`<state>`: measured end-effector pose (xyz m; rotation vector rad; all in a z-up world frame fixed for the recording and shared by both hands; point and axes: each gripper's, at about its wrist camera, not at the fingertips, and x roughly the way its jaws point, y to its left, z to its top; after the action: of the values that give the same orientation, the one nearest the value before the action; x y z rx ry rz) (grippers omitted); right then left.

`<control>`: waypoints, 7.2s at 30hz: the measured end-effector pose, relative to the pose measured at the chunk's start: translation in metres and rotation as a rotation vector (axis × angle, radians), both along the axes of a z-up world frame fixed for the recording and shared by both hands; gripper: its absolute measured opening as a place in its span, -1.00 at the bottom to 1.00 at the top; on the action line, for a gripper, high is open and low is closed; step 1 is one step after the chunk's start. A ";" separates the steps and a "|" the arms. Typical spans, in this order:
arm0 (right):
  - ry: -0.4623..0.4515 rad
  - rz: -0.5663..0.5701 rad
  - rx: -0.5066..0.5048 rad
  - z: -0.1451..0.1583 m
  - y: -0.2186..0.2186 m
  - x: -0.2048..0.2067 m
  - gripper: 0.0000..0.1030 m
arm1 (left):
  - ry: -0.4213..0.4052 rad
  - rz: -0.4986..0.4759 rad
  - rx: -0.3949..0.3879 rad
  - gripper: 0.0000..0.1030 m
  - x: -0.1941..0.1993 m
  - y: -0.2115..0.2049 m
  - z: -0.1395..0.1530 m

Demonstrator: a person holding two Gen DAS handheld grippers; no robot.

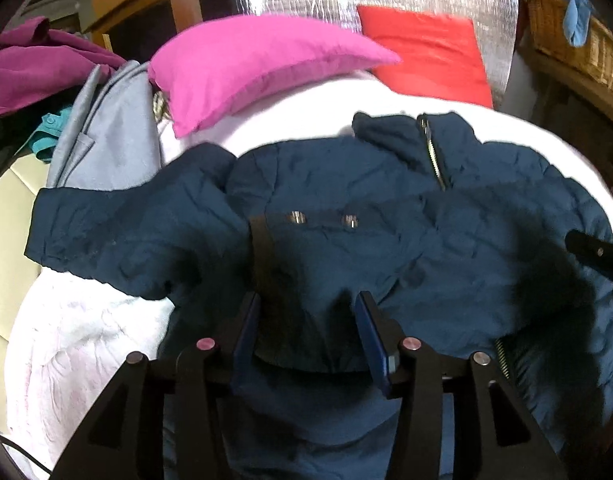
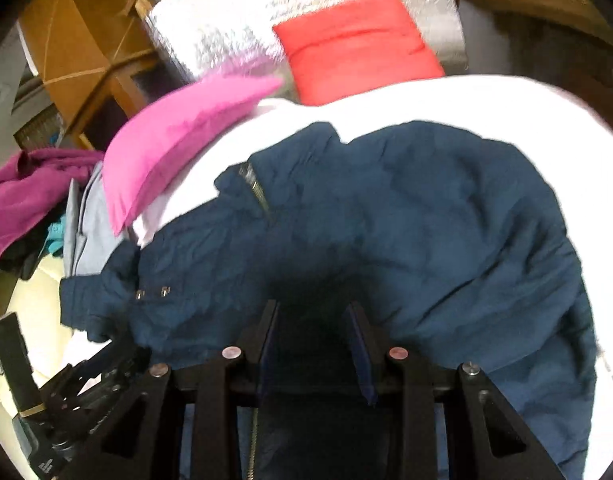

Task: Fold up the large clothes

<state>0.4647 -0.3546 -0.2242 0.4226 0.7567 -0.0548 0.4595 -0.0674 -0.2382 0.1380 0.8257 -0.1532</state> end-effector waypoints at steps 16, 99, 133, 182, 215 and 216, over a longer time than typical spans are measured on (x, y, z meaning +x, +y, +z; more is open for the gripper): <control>0.135 -0.032 0.030 -0.031 -0.015 0.021 -0.27 | -0.168 0.020 -0.006 -0.02 -0.021 0.002 0.036; -0.015 -0.017 0.104 -0.002 -0.018 0.012 -0.02 | 0.018 0.651 -0.698 -0.78 0.098 0.239 -0.049; -0.116 -0.088 0.190 0.038 -0.047 -0.048 -0.03 | 0.127 0.369 -0.807 0.49 0.001 0.177 -0.004; -0.089 -0.213 0.308 0.015 -0.138 -0.059 0.14 | -0.074 -0.318 -0.389 0.64 -0.027 -0.032 0.076; -0.156 -0.108 0.216 0.000 -0.088 0.001 -0.72 | 0.131 0.298 -0.397 -0.88 0.056 0.081 -0.008; -0.170 -0.100 0.221 0.005 -0.087 0.000 -0.72 | 0.121 0.305 -0.394 -0.88 0.054 0.082 -0.005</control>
<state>0.4644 -0.4419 -0.2195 0.6671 0.5753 -0.0289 0.5134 0.0145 -0.2427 -0.3697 0.9117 -0.0346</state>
